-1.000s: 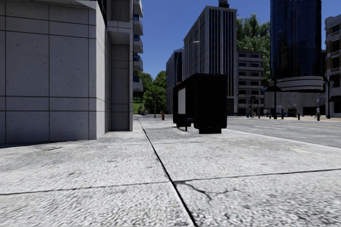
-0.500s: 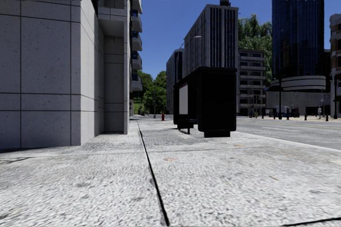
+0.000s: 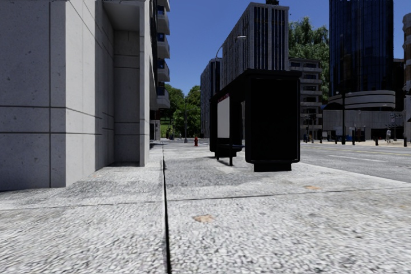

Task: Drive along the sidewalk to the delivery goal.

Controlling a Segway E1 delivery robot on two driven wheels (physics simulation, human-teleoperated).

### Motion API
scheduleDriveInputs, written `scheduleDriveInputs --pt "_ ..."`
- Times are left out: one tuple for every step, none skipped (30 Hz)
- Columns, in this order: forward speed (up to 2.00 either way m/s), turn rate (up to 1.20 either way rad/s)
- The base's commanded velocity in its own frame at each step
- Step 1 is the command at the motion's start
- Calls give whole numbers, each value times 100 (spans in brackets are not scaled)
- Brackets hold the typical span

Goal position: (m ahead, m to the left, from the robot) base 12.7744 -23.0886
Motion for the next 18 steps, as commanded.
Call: scheduleDriveInputs --pt "200 0" --pt "200 0" --pt "200 0" --pt "200 0" --pt "200 0" --pt "200 0" --pt "200 0" --pt "200 0" --pt "200 0" --pt "200 0" --pt "200 0" --pt "200 0" --pt "200 0" --pt "200 0" --pt "200 0" --pt "200 0" --pt "200 0" --pt "200 0"
